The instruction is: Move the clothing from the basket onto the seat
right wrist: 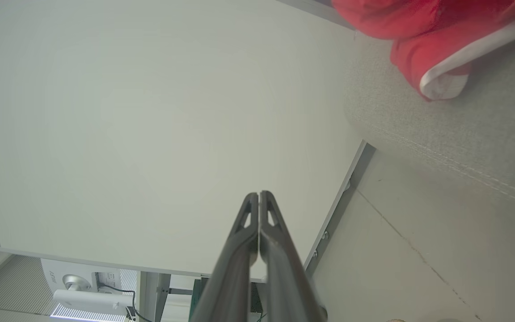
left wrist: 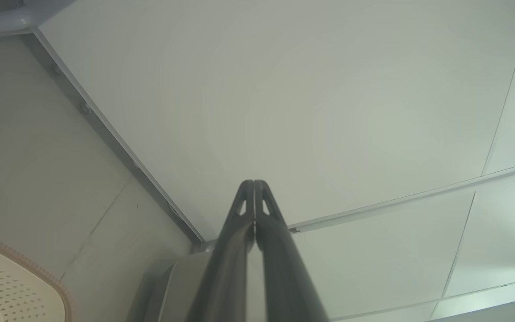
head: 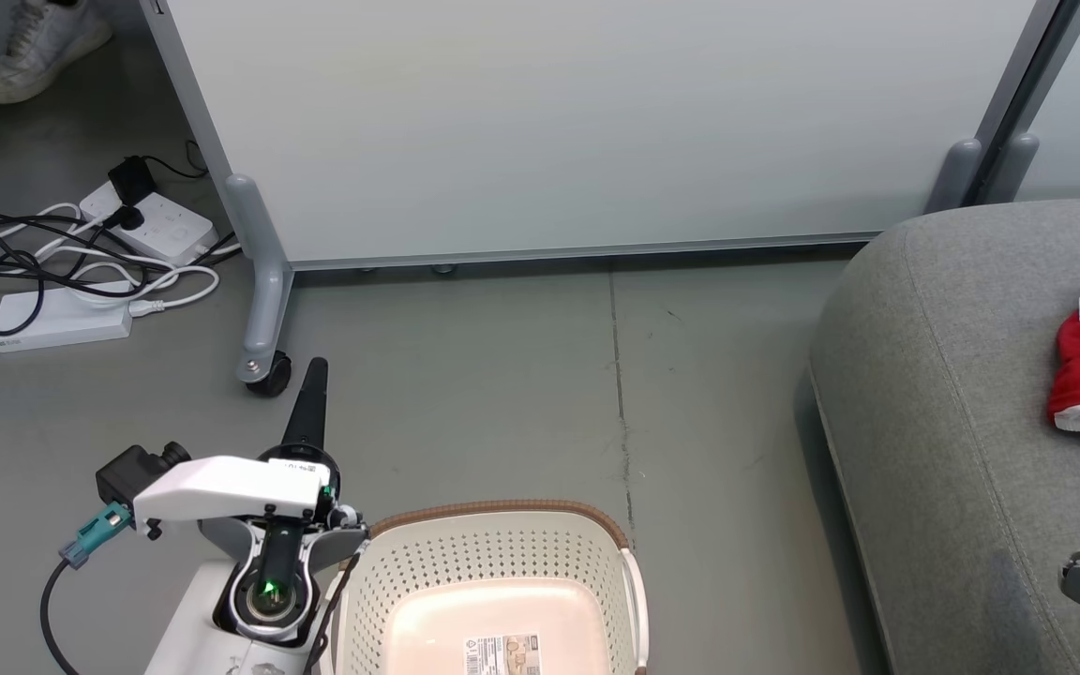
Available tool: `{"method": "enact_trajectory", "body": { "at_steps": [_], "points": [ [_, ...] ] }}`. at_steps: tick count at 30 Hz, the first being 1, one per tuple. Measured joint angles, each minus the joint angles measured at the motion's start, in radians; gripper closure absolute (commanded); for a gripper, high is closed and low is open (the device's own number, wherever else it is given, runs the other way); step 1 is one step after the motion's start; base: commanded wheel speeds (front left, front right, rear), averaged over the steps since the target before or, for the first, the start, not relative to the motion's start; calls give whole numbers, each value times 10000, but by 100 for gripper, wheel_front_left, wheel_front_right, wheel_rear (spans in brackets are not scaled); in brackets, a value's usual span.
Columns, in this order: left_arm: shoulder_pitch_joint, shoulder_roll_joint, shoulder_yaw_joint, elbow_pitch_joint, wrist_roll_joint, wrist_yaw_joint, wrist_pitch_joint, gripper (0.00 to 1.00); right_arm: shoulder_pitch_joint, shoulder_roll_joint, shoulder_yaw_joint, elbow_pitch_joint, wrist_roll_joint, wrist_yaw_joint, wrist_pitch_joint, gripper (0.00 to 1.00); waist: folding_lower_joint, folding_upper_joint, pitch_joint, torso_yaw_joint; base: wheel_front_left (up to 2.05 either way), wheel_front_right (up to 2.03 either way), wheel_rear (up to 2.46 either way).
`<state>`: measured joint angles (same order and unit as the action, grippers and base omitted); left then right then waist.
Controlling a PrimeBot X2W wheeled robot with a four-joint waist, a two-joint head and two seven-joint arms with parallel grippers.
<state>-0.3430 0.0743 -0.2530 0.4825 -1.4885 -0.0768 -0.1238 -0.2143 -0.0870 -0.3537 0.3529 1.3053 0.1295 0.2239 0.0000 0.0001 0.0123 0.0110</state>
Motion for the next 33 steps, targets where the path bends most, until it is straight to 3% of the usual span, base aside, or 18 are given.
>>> {"method": "enact_trajectory", "body": {
  "at_steps": [33],
  "points": [
    [-1011,-245,-50,821,-2303,-483,261,100,-650,-150,-669,805,2353,0,441,100,0,0,76,-125,0,0,0]
  ]
}}
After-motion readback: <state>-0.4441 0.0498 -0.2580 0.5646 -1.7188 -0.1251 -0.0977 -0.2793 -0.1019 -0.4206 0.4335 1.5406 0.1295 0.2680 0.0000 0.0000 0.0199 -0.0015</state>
